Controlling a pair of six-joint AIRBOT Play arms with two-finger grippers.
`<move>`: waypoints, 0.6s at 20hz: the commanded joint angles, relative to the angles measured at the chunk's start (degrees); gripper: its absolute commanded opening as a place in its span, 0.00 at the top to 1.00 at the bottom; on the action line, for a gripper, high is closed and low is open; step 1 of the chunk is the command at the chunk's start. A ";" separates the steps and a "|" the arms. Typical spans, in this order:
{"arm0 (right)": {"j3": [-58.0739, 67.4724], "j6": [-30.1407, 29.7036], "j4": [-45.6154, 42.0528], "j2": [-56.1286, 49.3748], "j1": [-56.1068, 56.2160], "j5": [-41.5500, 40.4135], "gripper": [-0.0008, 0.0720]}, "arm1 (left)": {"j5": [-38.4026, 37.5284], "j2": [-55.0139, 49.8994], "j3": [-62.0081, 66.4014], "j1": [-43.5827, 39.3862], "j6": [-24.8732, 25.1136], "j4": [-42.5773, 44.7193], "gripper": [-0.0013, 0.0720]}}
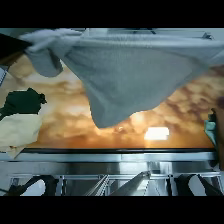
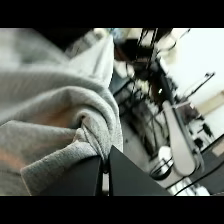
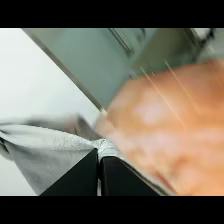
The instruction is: Fold the shirts.
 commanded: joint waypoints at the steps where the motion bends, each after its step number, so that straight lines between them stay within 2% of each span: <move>1: 1.20 -1.03 10.67 4.48 -3.13 2.40 0.97 | 0.02 7.87 -7.63 5.66 0.28 -13.62 0.96; 4: 1.20 -0.98 11.06 6.34 -2.84 3.93 0.97 | 1.38 12.11 -12.70 5.62 0.31 -19.54 0.96; 7: 1.18 -1.79 8.61 6.40 0.17 2.91 0.97 | 4.52 15.02 -14.45 5.64 3.85 -16.65 0.96; 8: 1.16 -1.88 4.46 5.90 2.12 0.68 0.97 | 7.34 15.15 -14.43 5.62 4.07 -11.52 0.96; 11: 0.98 -1.84 -12.11 2.05 11.34 -8.46 0.97 | 18.58 11.80 -14.43 3.17 3.56 11.26 0.96; 12: 0.46 -1.81 -16.31 -0.13 15.04 -11.91 0.97 | 20.81 9.09 -14.43 1.68 3.26 15.91 0.96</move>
